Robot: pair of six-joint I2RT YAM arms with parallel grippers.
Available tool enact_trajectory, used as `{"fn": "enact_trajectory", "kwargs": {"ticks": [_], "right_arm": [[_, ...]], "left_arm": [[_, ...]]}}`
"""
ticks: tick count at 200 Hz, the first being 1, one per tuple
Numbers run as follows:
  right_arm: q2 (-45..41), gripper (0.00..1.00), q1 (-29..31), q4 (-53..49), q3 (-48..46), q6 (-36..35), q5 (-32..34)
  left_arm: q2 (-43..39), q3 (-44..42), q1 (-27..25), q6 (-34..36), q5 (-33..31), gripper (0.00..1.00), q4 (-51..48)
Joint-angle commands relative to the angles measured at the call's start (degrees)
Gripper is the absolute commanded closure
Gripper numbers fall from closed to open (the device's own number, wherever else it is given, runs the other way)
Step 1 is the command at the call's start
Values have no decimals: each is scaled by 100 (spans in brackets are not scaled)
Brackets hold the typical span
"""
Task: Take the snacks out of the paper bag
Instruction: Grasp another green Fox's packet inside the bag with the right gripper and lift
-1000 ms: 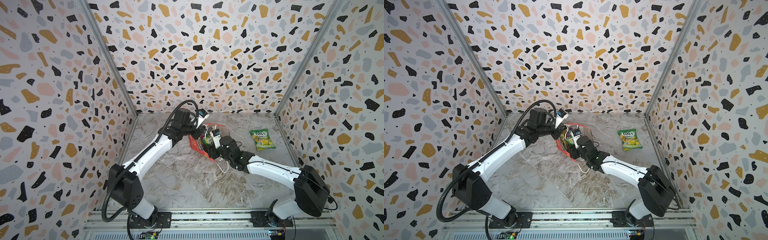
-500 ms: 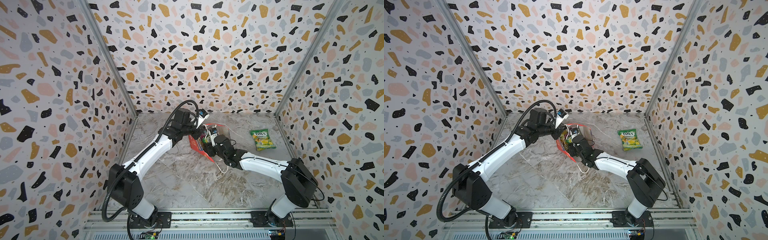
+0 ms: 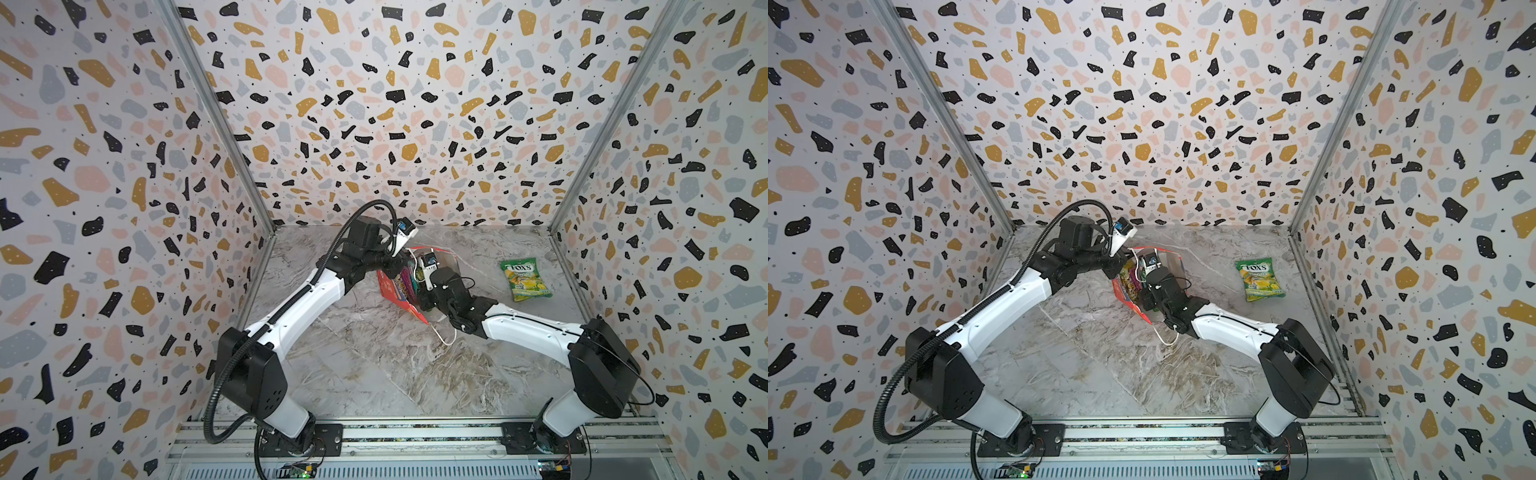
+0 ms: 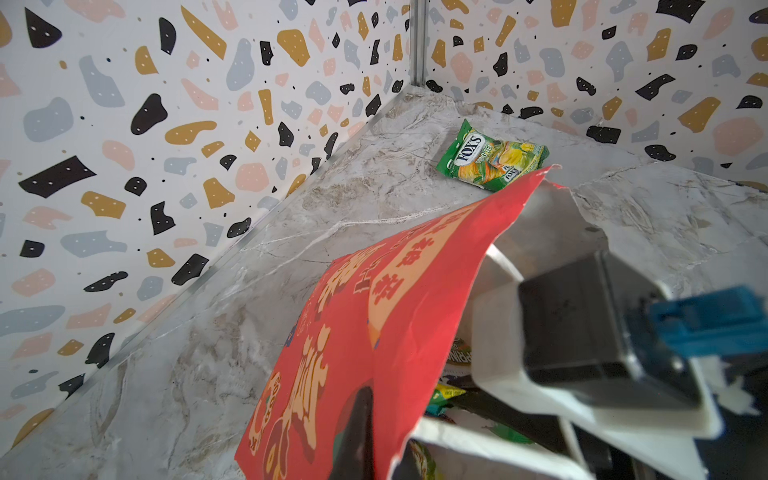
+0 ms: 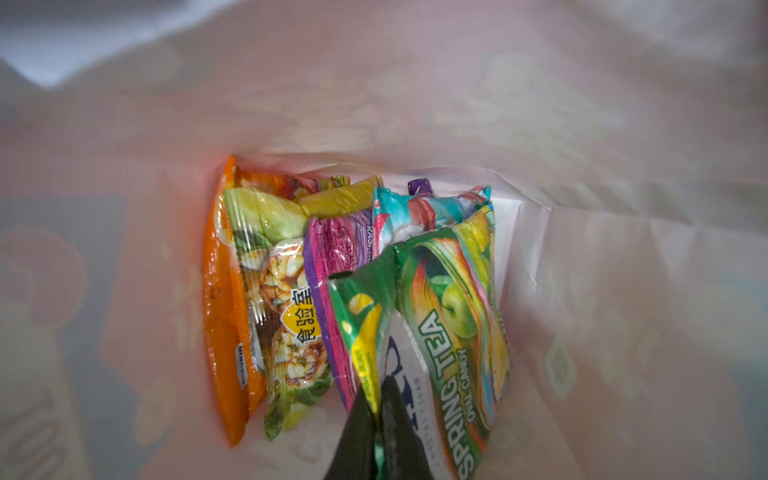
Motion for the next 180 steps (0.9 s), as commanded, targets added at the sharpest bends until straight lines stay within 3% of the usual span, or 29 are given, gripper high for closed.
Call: {"fn": "enact_trajectory", "kwargs": {"ticks": [1, 101, 180], "right_arm": [[-454, 97, -37, 91, -54, -195, -153], [-1549, 100, -403, 319, -539, -296, -1010], [-2323, 100, -802, -306, -169, -449, -2431]], "left_arm": [[-115, 138, -56, -22, 14, 100, 460], [-250, -7, -51, -145, -190, 100, 715], [-360, -115, -44, -162, -362, 100, 851]]}}
